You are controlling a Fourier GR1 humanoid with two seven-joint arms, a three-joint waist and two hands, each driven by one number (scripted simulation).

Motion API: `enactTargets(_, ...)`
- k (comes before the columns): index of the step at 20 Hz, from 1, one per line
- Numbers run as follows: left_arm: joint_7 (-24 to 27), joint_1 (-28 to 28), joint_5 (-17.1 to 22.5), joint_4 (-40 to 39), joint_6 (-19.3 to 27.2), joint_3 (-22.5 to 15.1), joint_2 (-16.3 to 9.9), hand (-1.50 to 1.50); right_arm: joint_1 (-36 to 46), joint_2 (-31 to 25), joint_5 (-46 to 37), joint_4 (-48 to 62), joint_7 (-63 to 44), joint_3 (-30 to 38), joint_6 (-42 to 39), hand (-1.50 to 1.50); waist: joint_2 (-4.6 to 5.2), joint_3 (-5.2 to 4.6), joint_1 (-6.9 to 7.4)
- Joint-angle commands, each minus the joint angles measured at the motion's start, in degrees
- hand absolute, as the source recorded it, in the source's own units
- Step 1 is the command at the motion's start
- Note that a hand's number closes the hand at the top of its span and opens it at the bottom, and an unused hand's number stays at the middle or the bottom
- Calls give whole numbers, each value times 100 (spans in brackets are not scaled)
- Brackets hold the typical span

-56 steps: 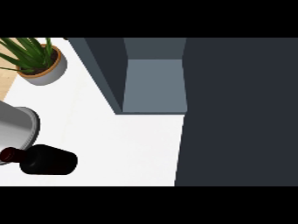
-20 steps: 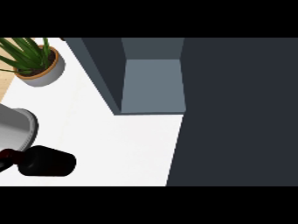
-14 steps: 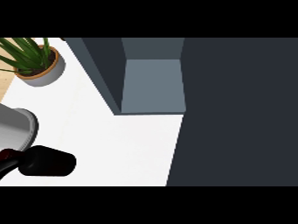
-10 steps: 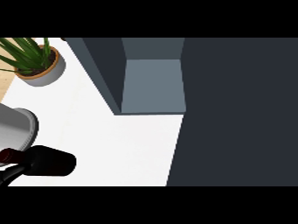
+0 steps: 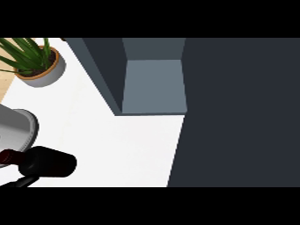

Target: Pick up the wine, place it into the cabinet and close the cabinet

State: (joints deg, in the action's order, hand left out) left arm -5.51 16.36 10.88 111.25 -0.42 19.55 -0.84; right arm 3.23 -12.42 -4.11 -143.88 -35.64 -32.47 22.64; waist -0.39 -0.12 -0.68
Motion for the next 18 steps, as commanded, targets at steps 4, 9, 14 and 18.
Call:
enactTargets(4,596,135,-177,-663,-13,-250,82,-150,-74,-162,-1024,-1012,-488,-403,266,-150,0,2,-21)
enactTargets(9,923,-104,-62,-1442,-233,23,49,-150,-125,-503,-478,-1216,-489,47,158,-150,16,7,-22)
enactTargets(14,1594,219,246,-2220,-886,385,-281,-150,51,-508,-465,-1106,-524,-5,311,-150,13,4,17)
enactTargets(18,2148,-337,-167,-2992,-455,389,-176,-150,28,-512,-710,-1030,-472,-280,472,-150,17,2,-15)
